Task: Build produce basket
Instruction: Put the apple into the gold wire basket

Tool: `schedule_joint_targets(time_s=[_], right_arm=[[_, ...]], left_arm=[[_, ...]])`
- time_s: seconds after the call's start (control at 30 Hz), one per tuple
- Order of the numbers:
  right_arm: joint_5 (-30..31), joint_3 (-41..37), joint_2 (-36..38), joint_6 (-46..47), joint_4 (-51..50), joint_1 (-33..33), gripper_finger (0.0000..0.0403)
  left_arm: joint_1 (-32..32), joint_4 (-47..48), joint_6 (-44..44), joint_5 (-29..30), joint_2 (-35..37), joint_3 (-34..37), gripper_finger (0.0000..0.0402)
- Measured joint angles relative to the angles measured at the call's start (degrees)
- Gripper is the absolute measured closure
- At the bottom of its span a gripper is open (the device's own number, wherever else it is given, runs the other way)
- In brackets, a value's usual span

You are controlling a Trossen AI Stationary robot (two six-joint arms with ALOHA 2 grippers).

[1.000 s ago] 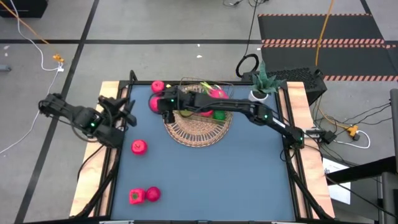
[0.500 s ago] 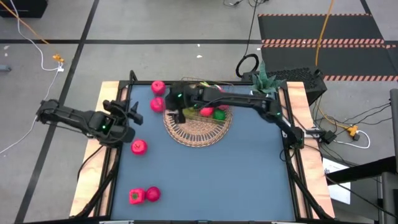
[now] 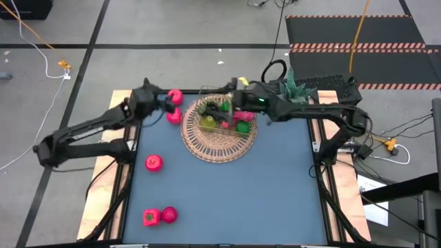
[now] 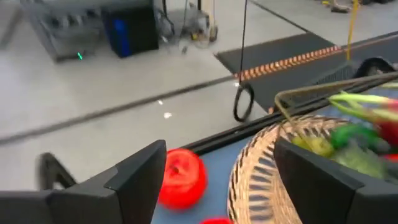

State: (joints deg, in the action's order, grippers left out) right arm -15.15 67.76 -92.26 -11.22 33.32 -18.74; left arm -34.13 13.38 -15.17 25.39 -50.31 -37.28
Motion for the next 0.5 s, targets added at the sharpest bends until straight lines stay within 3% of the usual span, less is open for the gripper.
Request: schedule_joint_targets(time_s=[0.1,0.2,0.33,0.5], right_arm=[[0.1,-5.6,3.7,2.8,7.3,0.0,0.0046],[0.3,-8.9,6.3,4.3,8.5,-0.1,0.0046],[0.3,-10.6,8.5,4.2,8.3,0.0,0.0046],[1.5,-12.0,8.3,3.3,7.6,-0.1,0.0046]], left_arm=[[-10.6,-3.2,0.4,-9.1,-7.7,-0.6,0.01],[-17.2,-6.9,0.1,-16.1,-16.5,-0.6,0.01],[-20.2,-13.8,1.2,-23.0,-25.6,-0.6,0.0099],[-20.3,-20.2,2.0,-23.4,-30.9,-0.6,0.0078]])
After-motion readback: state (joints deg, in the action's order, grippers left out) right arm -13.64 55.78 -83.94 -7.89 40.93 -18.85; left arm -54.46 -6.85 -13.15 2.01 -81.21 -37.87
